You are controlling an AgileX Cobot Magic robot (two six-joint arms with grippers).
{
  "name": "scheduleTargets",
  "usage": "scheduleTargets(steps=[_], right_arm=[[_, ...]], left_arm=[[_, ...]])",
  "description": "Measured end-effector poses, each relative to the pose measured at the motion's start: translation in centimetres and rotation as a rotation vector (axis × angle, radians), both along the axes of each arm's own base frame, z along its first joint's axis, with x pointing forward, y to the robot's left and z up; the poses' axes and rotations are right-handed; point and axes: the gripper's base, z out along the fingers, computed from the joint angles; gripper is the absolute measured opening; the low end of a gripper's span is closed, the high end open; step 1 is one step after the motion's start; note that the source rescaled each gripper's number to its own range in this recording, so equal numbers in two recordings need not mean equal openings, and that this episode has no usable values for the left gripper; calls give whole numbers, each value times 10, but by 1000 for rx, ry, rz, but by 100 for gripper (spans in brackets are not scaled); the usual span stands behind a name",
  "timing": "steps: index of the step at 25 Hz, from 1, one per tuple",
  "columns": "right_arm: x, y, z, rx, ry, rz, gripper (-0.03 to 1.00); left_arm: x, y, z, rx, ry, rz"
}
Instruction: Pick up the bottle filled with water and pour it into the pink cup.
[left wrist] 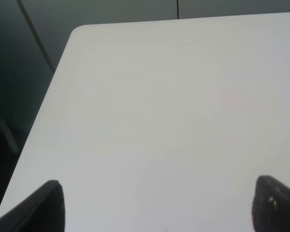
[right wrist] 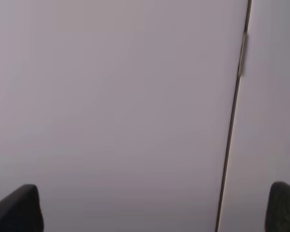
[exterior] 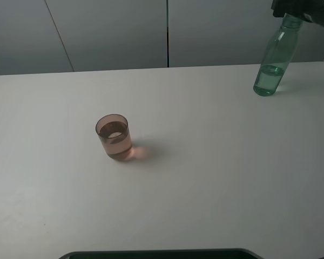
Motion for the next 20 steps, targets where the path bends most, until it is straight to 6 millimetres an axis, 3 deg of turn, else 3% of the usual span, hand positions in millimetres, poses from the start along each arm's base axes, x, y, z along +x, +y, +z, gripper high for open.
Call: scheduleTargets(steps=[4, 9, 16, 20], right_arm=[[-18, 1, 36, -3, 27, 14, 100], [-53, 4, 86, 3, 210, 46, 100], [-137, 8, 127, 9, 478, 87, 100], [-188, 8, 144, 7, 520, 100, 100]], left_arm=[[0, 0, 0, -2, 0, 1], [0, 0, 0, -2, 0, 1], [0, 0, 0, -2, 0, 1], [0, 0, 0, -2, 0, 1]])
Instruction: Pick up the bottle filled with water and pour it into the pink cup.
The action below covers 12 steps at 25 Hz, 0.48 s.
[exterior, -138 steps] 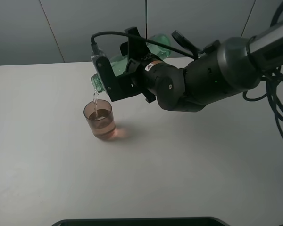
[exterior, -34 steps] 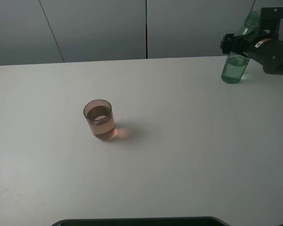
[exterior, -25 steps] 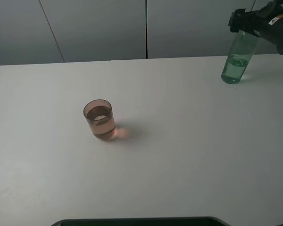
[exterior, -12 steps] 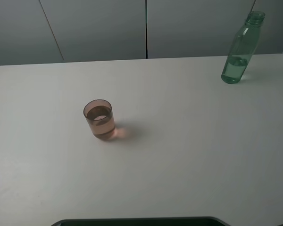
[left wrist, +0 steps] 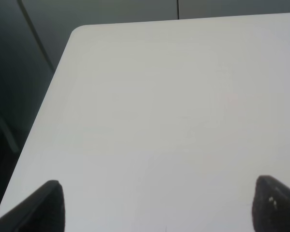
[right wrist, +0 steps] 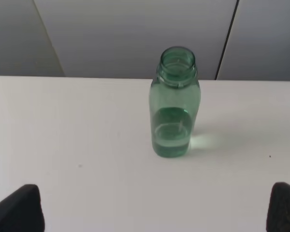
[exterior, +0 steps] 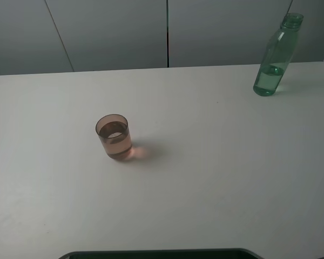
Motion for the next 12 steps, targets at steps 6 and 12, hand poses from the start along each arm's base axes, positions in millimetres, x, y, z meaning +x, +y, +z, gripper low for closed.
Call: scheduleTargets(steps=[6, 12], right_arm=[[-79, 1, -1, -3, 11, 13, 100], [-144, 1, -13, -5, -124, 15, 100]], left_arm=[[0, 0, 0, 0, 0, 0], [0, 0, 0, 0, 0, 0]])
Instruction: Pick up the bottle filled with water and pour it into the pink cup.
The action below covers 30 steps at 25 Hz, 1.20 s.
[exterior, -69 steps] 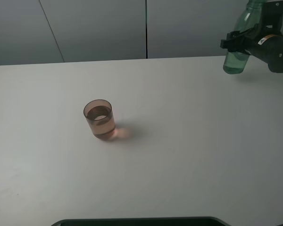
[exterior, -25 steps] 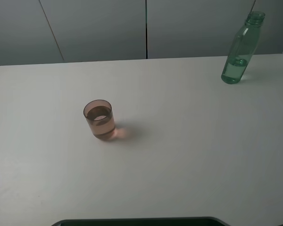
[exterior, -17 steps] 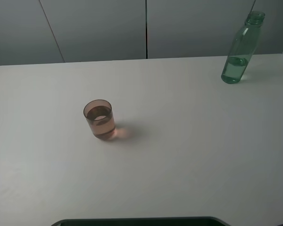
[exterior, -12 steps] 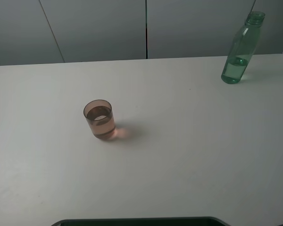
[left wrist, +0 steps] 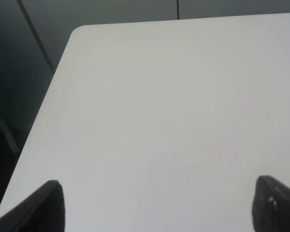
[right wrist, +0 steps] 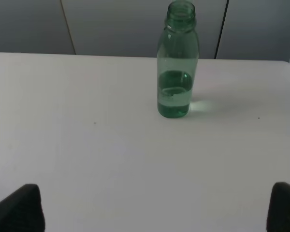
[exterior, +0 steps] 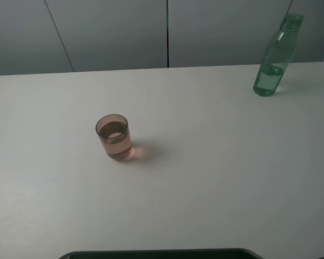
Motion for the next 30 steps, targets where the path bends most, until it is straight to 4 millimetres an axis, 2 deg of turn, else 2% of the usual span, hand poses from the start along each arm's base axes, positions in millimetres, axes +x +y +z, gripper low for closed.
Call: scheduleTargets(steps=[6, 13, 16, 24, 30], right_arm=[[-41, -2, -17, -12, -116, -22, 100], [-69, -5, -52, -2, -175, -59, 100], [-71, -6, -65, 12, -161, -85, 100], [-60, -8, -90, 5, -64, -102, 100], [-60, -8, -90, 0, -61, -106, 100]], left_arm=[[0, 0, 0, 0, 0, 0], [0, 0, 0, 0, 0, 0], [0, 0, 0, 0, 0, 0], [0, 0, 0, 0, 0, 0], [0, 0, 0, 0, 0, 0]])
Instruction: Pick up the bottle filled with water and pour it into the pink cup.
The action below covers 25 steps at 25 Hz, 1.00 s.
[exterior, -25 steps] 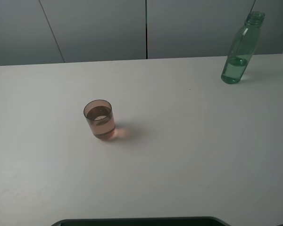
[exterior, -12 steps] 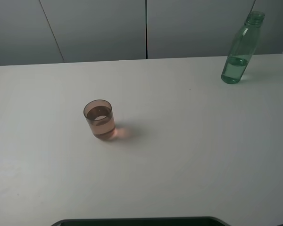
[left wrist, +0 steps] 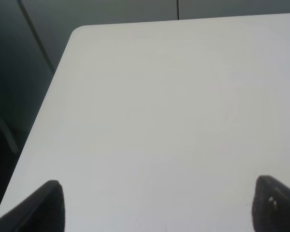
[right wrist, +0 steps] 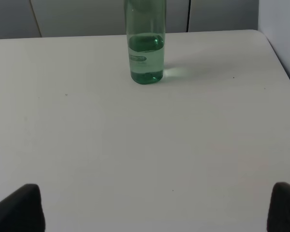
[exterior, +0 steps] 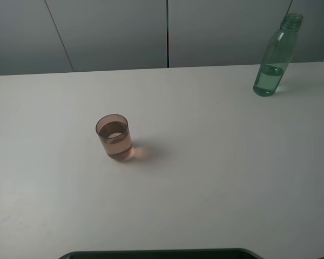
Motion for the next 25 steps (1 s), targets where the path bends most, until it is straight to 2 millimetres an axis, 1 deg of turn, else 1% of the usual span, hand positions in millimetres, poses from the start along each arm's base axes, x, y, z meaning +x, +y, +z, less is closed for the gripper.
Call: scheduleTargets(steps=[25], right_arm=[[0, 0, 0, 0, -1, 0, 100]], left_arm=[[0, 0, 0, 0, 0, 0]])
